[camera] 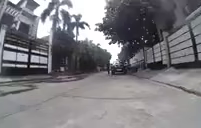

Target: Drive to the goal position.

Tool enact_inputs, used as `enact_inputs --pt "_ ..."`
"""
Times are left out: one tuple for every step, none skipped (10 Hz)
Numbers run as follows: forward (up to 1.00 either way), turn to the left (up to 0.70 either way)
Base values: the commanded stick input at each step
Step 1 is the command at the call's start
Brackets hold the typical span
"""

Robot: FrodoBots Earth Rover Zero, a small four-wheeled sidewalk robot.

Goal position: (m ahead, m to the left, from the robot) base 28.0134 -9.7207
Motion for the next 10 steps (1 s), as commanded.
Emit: enact_inputs --pt "0.5 0.0" --pt "0.5 0.0" --pt "0.5 0.0" --pt "0.5 0.0" --pt "0.5 0.0" --pt "0.5 0.0" --pt "0.5 0.0" --pt "0.5 0.0" --pt "0.5 0.0" --pt "0.5 0.0"
